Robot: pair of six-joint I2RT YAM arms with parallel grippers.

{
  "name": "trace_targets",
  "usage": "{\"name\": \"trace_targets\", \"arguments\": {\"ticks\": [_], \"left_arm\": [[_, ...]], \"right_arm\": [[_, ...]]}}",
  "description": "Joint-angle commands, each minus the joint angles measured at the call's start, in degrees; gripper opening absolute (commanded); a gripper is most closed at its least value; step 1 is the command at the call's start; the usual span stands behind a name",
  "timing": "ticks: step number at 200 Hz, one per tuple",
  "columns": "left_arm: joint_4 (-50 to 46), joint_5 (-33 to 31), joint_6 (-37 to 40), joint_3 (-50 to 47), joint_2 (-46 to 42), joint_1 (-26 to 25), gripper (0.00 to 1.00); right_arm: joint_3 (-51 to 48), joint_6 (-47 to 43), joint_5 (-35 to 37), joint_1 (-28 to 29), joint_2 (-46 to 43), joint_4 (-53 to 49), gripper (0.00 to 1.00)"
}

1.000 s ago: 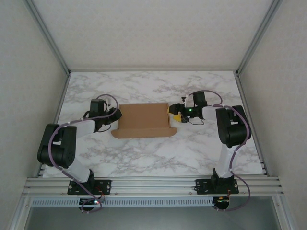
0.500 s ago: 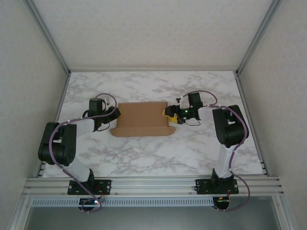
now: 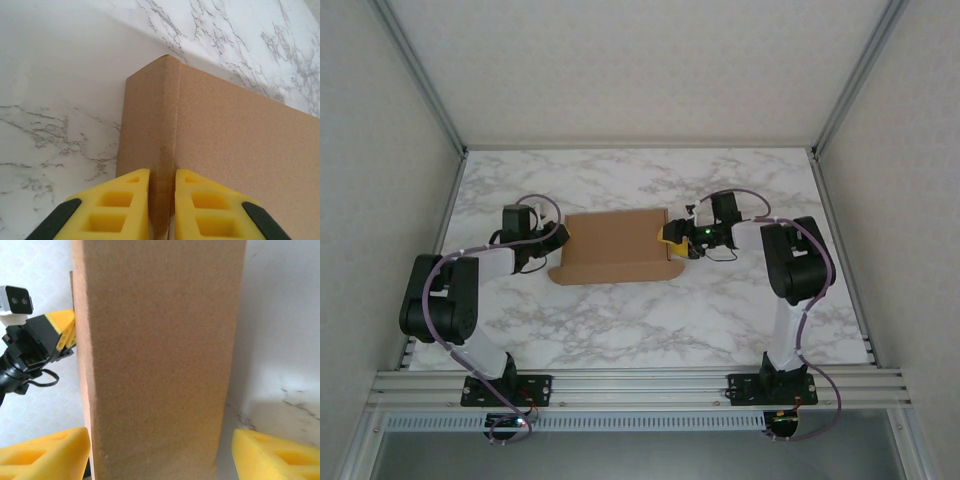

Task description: Fold the paper box

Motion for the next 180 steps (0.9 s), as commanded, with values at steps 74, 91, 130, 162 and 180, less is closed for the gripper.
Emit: {"name": "trace_targets", "arguments": {"ticks": [74, 91, 130, 162, 180], "left_arm": [[-15.0, -7.6, 0.3, -3.3, 2.7, 1.7, 0.26], [-16.6, -8.2, 0.3, -2.6, -0.8, 1.7, 0.38], [-23.7, -14.0, 2.2, 1.2, -13.0, 1.2, 0.54], [-26.2, -29.9, 8.6, 2.6, -23.6, -8.9, 0.55], [-22.0, -35.8, 19.9, -0.2, -28.9, -20.7, 0.57]], "right_arm": [[-2.6, 8.5, -3.3, 3.5, -2.4, 4.5, 0.46], [-3.8, 10.3, -1.7, 2.5, -4.5, 5.5, 0.42], [-5.5, 12.1, 2.6, 1.2, -8.2, 0.8, 0.43], [-6.7, 13.4, 3.0, 1.4, -8.8, -0.9, 0.44], [-7.4, 13.7, 3.2, 1.5, -9.5, -1.2, 0.44]]}}
